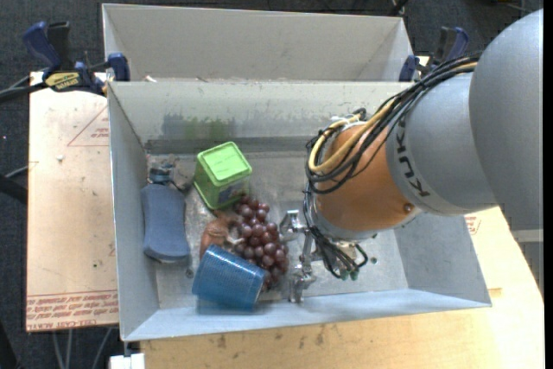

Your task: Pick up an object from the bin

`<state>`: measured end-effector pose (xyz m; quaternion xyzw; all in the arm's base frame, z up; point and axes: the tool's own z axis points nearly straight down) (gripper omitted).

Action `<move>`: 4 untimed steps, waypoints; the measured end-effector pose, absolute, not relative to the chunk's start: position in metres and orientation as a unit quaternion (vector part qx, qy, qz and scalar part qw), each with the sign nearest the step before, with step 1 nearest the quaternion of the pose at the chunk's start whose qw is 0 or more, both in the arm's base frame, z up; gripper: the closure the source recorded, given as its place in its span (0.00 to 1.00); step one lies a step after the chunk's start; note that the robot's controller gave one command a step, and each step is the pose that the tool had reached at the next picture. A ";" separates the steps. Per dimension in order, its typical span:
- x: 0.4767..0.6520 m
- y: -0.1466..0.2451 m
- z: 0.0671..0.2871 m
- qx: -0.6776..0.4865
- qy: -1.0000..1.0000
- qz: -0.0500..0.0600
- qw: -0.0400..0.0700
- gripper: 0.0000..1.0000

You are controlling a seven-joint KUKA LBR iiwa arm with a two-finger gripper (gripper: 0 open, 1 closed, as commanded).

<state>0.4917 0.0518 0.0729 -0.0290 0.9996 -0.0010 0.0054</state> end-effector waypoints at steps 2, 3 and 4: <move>0.512 0.109 0.074 -0.010 1.000 0.001 0.004 1.00; 0.512 0.109 0.074 -0.010 1.000 0.001 0.004 1.00; 0.516 0.108 0.229 -0.010 1.000 0.000 0.001 1.00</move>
Offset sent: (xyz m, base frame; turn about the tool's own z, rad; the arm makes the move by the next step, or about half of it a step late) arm 0.0171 0.0569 -0.0029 0.0383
